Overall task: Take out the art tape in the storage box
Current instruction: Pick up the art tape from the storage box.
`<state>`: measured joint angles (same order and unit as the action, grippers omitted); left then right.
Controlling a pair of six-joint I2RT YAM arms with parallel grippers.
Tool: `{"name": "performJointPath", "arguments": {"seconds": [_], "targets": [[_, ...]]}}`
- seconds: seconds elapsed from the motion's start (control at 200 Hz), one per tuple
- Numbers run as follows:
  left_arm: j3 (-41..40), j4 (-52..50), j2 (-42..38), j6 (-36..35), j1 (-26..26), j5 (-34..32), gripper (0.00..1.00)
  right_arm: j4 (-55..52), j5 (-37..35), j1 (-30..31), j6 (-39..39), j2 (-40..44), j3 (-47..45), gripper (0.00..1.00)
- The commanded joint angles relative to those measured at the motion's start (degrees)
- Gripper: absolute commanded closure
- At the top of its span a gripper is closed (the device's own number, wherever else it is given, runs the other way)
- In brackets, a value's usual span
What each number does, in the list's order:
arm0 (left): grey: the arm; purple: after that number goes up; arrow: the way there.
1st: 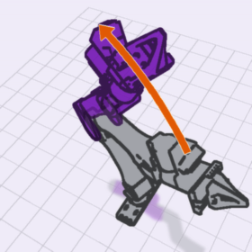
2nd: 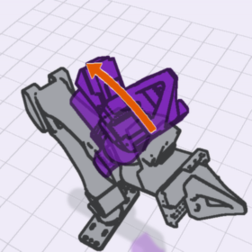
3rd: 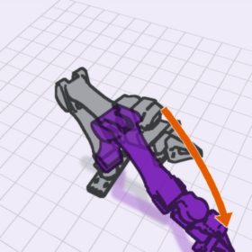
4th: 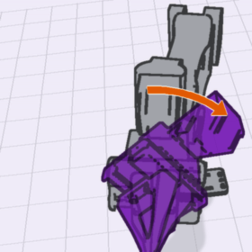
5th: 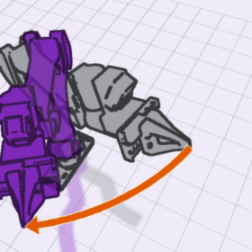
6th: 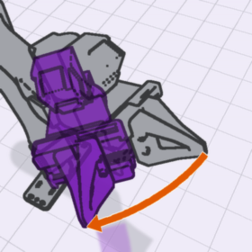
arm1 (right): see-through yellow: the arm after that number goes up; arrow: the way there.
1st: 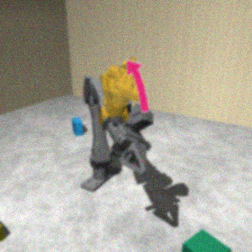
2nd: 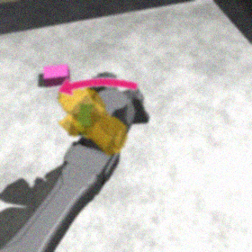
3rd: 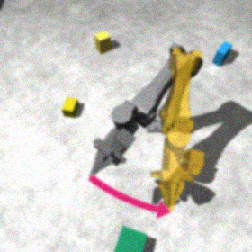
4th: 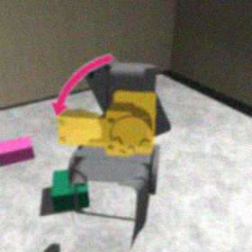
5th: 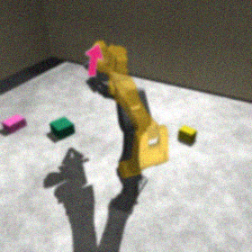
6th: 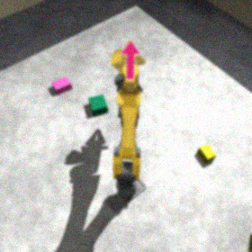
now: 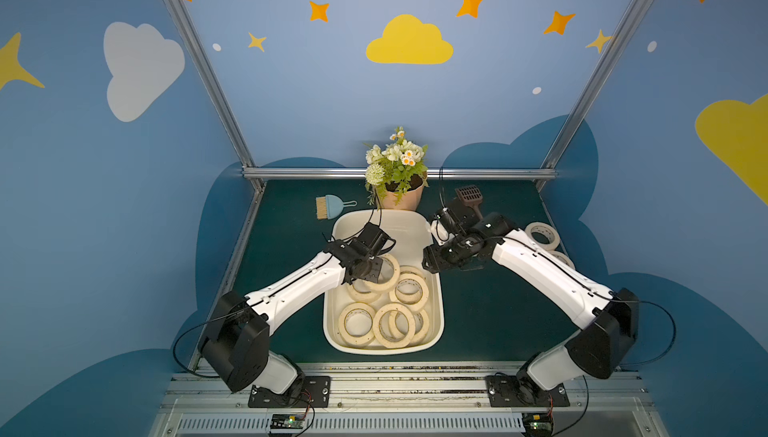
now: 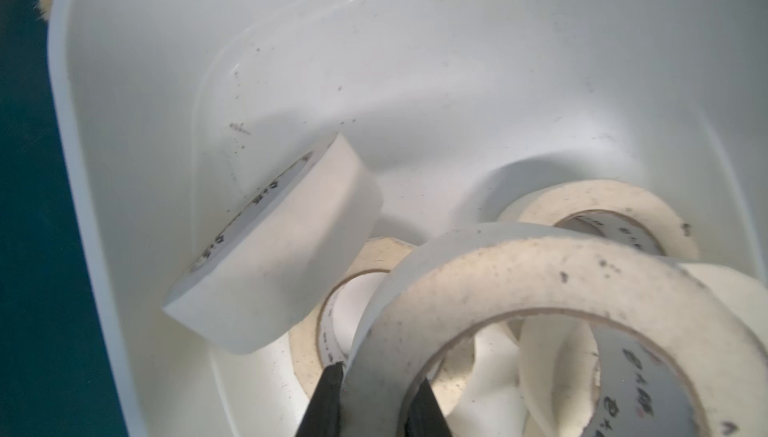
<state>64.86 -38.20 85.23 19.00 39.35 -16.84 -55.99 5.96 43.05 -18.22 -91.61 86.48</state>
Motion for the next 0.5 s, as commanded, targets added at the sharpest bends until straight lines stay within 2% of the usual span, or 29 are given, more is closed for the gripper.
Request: {"name": "performJointPath", "arguments": {"seconds": [0.0,0.305,0.41,0.496], "targets": [[2.1,-0.8,-1.3,1.6,1.6,0.7,0.93,1.0,2.5,2.0,-0.8,-3.7,4.0,0.37],[4.3,-0.2,-3.0,2.1,4.0,0.7,0.93,3.1,4.9,2.6,-2.3,-10.1,7.1,0.43],[4.2,0.4,-3.7,2.1,4.3,1.0,0.93,3.1,4.8,2.6,-2.4,-11.6,7.9,0.59],[3.7,0.7,-4.2,2.3,4.3,1.2,0.92,3.1,4.5,2.6,-2.4,-12.1,8.2,0.75]]}}
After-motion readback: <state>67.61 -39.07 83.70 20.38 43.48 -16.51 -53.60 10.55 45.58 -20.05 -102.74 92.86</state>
